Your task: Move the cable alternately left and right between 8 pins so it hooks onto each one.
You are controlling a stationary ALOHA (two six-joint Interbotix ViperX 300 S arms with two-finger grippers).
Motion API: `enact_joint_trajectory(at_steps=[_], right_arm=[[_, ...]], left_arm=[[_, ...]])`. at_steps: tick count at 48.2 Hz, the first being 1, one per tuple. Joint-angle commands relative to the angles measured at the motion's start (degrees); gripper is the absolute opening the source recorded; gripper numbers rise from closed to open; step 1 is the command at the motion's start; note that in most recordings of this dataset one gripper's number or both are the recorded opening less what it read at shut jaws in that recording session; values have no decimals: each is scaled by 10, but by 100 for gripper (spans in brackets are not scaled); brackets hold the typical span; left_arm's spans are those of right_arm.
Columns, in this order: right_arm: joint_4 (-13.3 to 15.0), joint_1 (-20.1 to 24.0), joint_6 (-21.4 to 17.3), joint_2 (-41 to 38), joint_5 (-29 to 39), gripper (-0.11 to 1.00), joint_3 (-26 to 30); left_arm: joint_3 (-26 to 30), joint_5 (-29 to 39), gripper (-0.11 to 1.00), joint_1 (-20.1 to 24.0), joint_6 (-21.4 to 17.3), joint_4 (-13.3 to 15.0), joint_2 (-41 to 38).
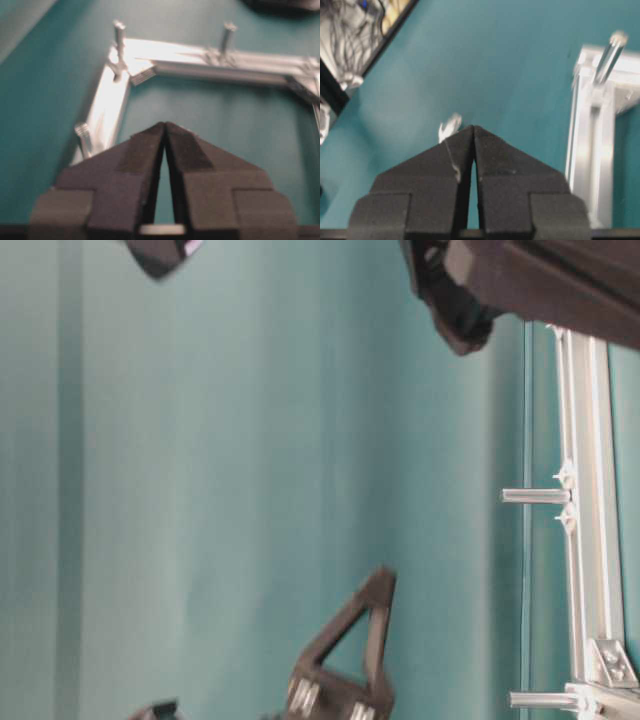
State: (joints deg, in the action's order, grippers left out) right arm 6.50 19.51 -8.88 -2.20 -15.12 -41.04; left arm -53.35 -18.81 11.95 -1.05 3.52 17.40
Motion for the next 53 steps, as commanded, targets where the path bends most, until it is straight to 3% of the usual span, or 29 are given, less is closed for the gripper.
enact_joint_trajectory(at_steps=[1,12,17,27,29,38,53], right_arm=[[-1,10,-13,8,29,0,32],[-1,38,-39,-39,99,0,105],[-1,47,-46,-64,143,5,137],[0,50,-70,-107,212,54,186],[0,50,-75,-116,227,60,196],[-1,51,-98,-156,277,59,241],[4,51,-110,-204,284,59,266]], left_arm=[[-11,44,14,-16,-2,0,54],[-56,98,59,-47,-1,1,137],[-77,104,72,-62,4,1,163],[-119,104,73,-93,32,1,204],[-127,104,73,-100,33,1,213],[-161,117,73,-115,34,1,269],[-177,180,73,-115,33,1,345]])
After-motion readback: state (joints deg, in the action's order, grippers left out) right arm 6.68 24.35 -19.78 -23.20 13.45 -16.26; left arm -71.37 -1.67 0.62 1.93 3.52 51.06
